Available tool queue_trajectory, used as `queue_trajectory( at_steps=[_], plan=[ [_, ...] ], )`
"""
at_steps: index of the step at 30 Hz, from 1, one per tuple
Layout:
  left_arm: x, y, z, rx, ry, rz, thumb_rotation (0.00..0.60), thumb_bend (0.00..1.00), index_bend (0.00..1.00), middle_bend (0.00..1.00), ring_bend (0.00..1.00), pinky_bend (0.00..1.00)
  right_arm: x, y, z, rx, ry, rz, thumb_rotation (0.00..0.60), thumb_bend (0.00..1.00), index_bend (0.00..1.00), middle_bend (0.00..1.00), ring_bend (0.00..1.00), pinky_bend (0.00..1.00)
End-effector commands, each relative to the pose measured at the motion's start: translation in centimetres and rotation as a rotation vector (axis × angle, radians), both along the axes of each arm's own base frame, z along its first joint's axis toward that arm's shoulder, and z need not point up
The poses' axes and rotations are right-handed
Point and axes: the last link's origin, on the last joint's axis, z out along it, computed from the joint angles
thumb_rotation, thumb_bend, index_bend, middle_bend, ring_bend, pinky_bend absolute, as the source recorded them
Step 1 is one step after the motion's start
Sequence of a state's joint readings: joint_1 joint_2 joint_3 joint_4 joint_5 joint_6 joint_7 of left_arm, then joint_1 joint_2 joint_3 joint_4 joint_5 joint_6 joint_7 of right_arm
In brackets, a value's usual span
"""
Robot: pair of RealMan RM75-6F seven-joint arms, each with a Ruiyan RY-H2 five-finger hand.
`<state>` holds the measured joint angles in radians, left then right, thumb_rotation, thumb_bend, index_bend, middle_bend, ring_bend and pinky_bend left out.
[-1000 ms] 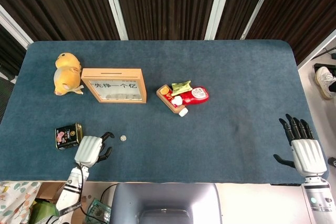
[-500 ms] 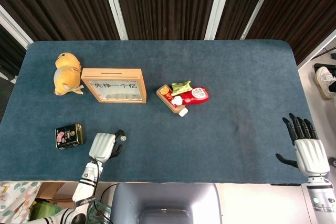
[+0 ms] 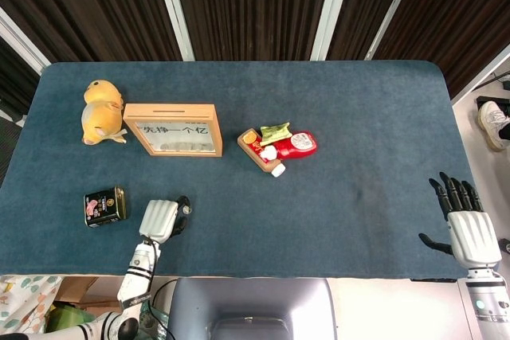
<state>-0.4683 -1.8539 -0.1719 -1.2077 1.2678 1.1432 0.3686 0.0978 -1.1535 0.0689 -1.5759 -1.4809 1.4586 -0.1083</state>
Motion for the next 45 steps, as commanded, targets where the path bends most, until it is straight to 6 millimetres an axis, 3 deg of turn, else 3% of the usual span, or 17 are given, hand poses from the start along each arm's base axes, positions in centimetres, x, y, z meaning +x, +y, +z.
queue_trajectory(
  at_steps=[1,24,45],
  plan=[
    [0.01,0.03,-0.07,0.001,0.002,-0.001,0.6,0.39,0.43,1.0,1.0,1.0,0.0,0.02,0.01,0.0,0.0,0.0,0.6,0.21,0.0,0.0,0.0,0.0],
    [-0.57,0.5,-0.39,0.002,0.023,0.012,0.6,0.39,0.44,1.0,1.0,1.0,-0.02,0.08,0.08,0.0,-0.001,-0.001,0.6,0.21,0.0,0.0,0.0,0.0],
    [-0.7,0.87,-0.44,0.032,-0.001,0.01,0.6,0.43,0.53,1.0,1.0,1.0,-0.04,0.13,0.12,0.003,-0.001,-0.004,0.6,0.21,0.0,0.0,0.0,0.0]
  ],
)
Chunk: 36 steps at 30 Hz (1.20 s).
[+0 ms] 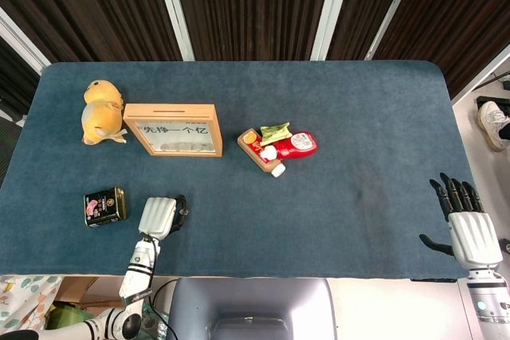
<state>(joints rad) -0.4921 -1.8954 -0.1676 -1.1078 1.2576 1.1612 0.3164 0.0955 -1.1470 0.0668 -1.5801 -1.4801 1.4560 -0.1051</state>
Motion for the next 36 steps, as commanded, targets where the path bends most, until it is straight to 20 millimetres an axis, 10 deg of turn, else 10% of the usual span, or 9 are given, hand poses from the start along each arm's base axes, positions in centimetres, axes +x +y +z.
queue_trajectory(
  at_steps=[1,27,36],
  plan=[
    [0.0,0.0,0.1,0.002,-0.002,-0.004,0.6,0.43,0.53,1.0,1.0,1.0,0.0,0.0,0.0,-0.001,0.001,0.0,0.6,0.21,0.0,0.0,0.0,0.0],
    [0.3,0.2,0.8,0.057,-0.032,-0.035,0.6,0.55,0.68,1.0,1.0,1.0,0.0,0.0,0.0,0.002,0.005,-0.003,0.6,0.21,0.0,0.0,0.0,0.0],
    [2.5,2.9,9.5,0.219,-0.23,-0.084,0.6,0.59,0.69,1.0,1.0,1.0,-0.1,0.0,0.3,-0.008,-0.007,-0.007,0.6,0.21,0.0,0.0,0.0,0.0]
  ],
)
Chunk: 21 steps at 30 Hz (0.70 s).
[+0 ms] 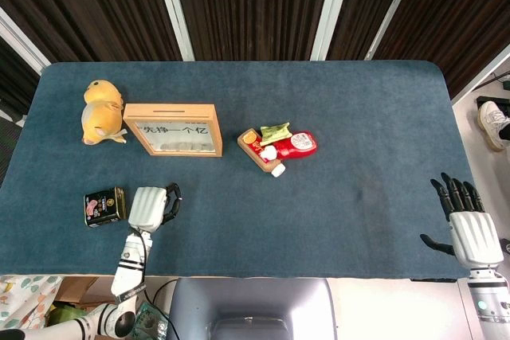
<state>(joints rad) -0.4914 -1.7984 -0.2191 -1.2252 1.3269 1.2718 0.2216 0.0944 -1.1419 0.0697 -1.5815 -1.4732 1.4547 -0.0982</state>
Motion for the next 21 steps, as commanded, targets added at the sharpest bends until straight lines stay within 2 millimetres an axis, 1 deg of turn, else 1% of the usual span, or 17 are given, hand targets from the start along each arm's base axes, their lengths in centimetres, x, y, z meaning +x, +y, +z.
queue_trajectory(
  at_steps=[1,2,5,8,11,14,17,21],
  plan=[
    [1.1,2.1,6.0,0.092,-0.119,-0.011,0.6,0.59,0.69,1.0,1.0,1.0,-0.1,0.0,0.2,-0.006,-0.004,0.0,0.6,0.21,0.0,0.0,0.0,0.0],
    [1.3,2.7,7.5,0.104,-0.144,0.001,0.6,0.59,0.69,1.0,1.0,1.0,-0.1,0.0,0.3,-0.01,-0.005,0.0,0.6,0.21,0.0,0.0,0.0,0.0],
    [1.7,4.4,11.0,0.124,-0.179,0.033,0.6,0.6,0.69,1.0,1.0,1.0,-0.1,-0.1,0.4,-0.02,-0.009,-0.002,0.6,0.21,0.0,0.0,0.0,0.0],
    [2.4,6.1,13.7,0.137,-0.198,0.051,0.6,0.6,0.69,1.0,1.0,1.0,-0.2,-0.2,0.4,-0.023,-0.009,-0.008,0.6,0.21,0.0,0.0,0.0,0.0],
    [3.4,7.7,15.9,0.156,-0.201,0.057,0.6,0.61,0.69,1.0,1.0,1.0,-0.3,-0.5,0.3,-0.02,-0.009,-0.014,0.6,0.21,0.0,0.0,0.0,0.0],
    [4.5,9.1,17.7,0.188,-0.205,0.05,0.6,0.61,0.69,1.0,1.0,1.0,-0.4,-0.8,0.1,-0.007,-0.012,-0.029,0.6,0.21,0.0,0.0,0.0,0.0],
    [5.7,10.4,18.8,0.197,-0.2,0.047,0.6,0.61,0.69,1.0,1.0,1.0,-0.6,-1.0,0.1,-0.004,-0.012,-0.039,0.6,0.21,0.0,0.0,0.0,0.0],
    [7.1,11.9,19.4,0.189,-0.19,0.058,0.6,0.61,0.69,1.0,1.0,1.0,-0.7,-1.1,0.3,-0.018,-0.017,-0.047,0.6,0.21,0.0,0.0,0.0,0.0]
  ],
)
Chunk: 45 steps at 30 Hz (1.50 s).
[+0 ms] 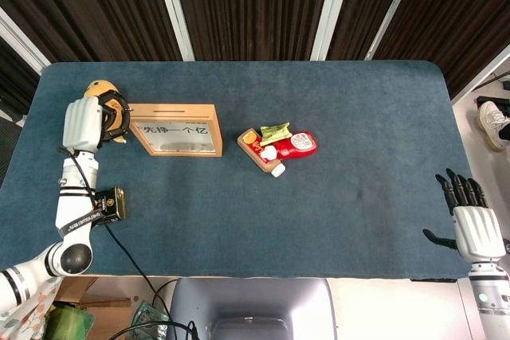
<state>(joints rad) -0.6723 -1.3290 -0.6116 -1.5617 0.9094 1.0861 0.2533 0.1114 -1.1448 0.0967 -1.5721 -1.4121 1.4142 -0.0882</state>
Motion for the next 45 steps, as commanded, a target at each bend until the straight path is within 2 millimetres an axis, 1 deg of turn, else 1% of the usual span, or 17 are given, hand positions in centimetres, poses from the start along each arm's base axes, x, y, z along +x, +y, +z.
queue_trajectory(
  at_steps=[1,5,8,12,20,27,32,45],
  plan=[
    [1.3,1.5,0.5,-0.011,0.017,0.008,0.6,0.61,0.69,1.0,1.0,1.0,-0.1,-0.1,0.2,-0.008,-0.004,-0.006,0.6,0.21,0.0,0.0,0.0,0.0],
    [2.3,3.0,-1.0,-0.059,0.026,0.029,0.6,0.6,0.69,1.0,1.0,1.0,-0.3,-0.2,0.3,-0.008,-0.01,-0.015,0.6,0.21,0.0,0.0,0.0,0.0],
    [3.1,3.7,-2.1,-0.081,0.043,0.027,0.6,0.6,0.69,1.0,1.0,1.0,-0.3,-0.1,0.5,-0.012,-0.014,-0.016,0.6,0.21,0.0,0.0,0.0,0.0],
    [3.8,4.0,-3.0,-0.1,0.056,0.024,0.6,0.58,0.69,1.0,1.0,1.0,-0.4,0.1,1.0,-0.028,-0.022,-0.017,0.6,0.21,0.0,0.0,0.0,0.0],
    [4.1,4.5,-4.5,-0.154,0.077,0.037,0.6,0.58,0.69,1.0,1.0,1.0,-0.5,0.2,1.2,-0.03,-0.03,-0.017,0.6,0.21,0.0,0.0,0.0,0.0],
    [4.3,4.8,-5.1,-0.16,0.094,0.049,0.6,0.59,0.69,1.0,1.0,1.0,-0.6,0.2,1.2,-0.031,-0.032,-0.016,0.6,0.21,0.0,0.0,0.0,0.0],
    [3.9,5.3,-5.3,-0.171,0.113,0.076,0.6,0.59,0.69,1.0,1.0,1.0,-0.6,0.3,1.3,-0.033,-0.032,-0.016,0.6,0.21,0.0,0.0,0.0,0.0],
    [3.7,5.2,-5.7,-0.18,0.129,0.08,0.6,0.59,0.69,1.0,1.0,1.0,-0.6,0.4,1.4,-0.036,-0.032,-0.015,0.6,0.21,0.0,0.0,0.0,0.0]
  ],
)
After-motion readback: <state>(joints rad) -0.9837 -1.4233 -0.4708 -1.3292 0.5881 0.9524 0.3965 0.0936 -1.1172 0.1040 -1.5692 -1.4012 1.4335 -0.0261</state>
